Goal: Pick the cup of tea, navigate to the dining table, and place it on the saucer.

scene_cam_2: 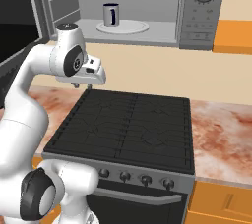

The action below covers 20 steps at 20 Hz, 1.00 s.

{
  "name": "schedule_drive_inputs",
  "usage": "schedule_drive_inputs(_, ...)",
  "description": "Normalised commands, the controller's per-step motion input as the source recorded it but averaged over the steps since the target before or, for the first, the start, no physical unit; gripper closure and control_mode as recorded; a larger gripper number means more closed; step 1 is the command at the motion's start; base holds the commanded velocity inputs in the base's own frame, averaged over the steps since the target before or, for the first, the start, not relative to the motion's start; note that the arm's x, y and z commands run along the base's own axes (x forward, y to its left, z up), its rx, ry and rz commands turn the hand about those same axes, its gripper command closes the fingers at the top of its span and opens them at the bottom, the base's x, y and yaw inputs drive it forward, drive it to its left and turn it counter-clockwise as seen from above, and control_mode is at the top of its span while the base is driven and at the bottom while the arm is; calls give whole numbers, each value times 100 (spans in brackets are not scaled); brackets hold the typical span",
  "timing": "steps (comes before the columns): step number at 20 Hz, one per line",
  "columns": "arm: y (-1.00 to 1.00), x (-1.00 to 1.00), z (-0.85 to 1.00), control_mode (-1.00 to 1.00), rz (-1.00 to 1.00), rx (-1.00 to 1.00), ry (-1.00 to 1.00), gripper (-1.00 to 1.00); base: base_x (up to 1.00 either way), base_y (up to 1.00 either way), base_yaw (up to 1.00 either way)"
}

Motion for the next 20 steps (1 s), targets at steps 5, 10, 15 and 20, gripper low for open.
schedule_drive_inputs(5,0,-5,0,-100,0,0,-7,-100,0,0,0)
schedule_drive_inputs(10,-24,-1,39,-100,0,7,-13,-100,0,0,0)
schedule_drive_inputs(15,-36,0,60,-100,0,7,-13,-100,0,0,0)
schedule_drive_inputs(20,-27,0,71,-100,0,5,-7,-100,0,0,0)
